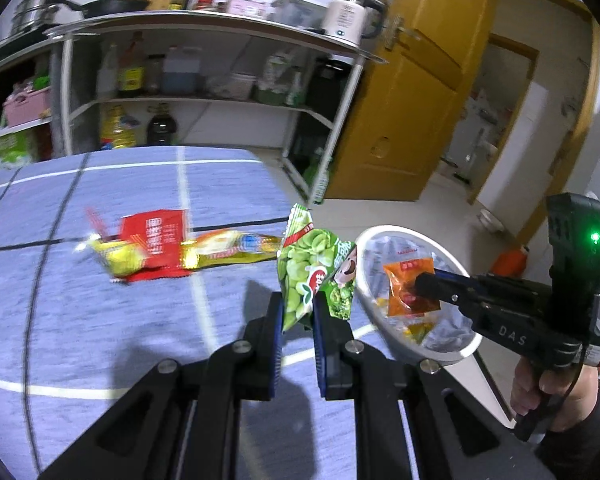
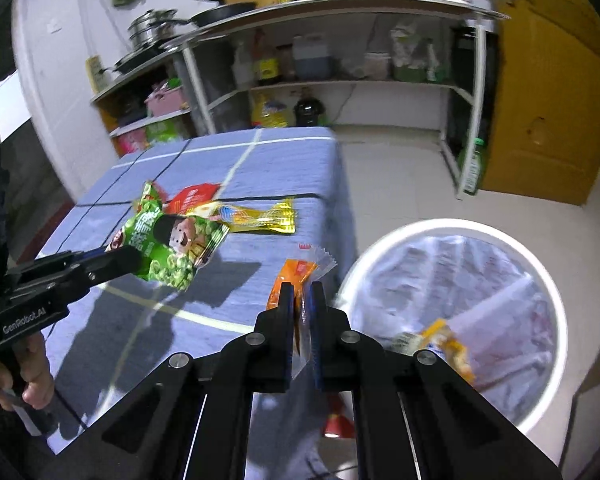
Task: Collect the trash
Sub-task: 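Carry the green bag and orange packet over the bin and open both tools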
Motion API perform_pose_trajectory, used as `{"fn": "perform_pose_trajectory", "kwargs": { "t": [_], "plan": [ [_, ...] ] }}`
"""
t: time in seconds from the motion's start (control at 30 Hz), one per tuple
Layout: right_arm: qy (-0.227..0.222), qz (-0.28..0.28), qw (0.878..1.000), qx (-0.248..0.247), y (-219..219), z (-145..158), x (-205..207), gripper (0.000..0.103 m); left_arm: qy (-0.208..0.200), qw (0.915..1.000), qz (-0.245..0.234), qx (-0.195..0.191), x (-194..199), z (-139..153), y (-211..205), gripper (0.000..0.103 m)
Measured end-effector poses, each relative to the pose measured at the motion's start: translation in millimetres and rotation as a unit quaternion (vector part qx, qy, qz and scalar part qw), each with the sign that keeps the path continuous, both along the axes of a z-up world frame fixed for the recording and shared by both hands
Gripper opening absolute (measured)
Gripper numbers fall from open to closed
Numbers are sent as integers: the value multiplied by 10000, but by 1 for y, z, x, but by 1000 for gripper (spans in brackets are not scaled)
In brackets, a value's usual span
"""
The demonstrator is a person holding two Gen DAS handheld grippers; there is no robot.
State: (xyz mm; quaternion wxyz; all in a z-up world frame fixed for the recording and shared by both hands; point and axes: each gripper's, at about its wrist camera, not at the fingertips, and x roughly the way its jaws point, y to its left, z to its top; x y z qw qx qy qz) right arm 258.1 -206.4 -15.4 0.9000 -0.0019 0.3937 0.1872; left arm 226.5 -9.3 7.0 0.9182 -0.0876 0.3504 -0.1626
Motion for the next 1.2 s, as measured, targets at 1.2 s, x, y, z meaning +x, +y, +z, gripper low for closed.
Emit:
{"fn": "perform_pose_trajectory", "kwargs": {
  "t": [1.2],
  "plan": [
    [157,-1286,9914,187,-127,-14,-9,16,352,9961,-808,51,47,-21,-143,39]
  ]
}}
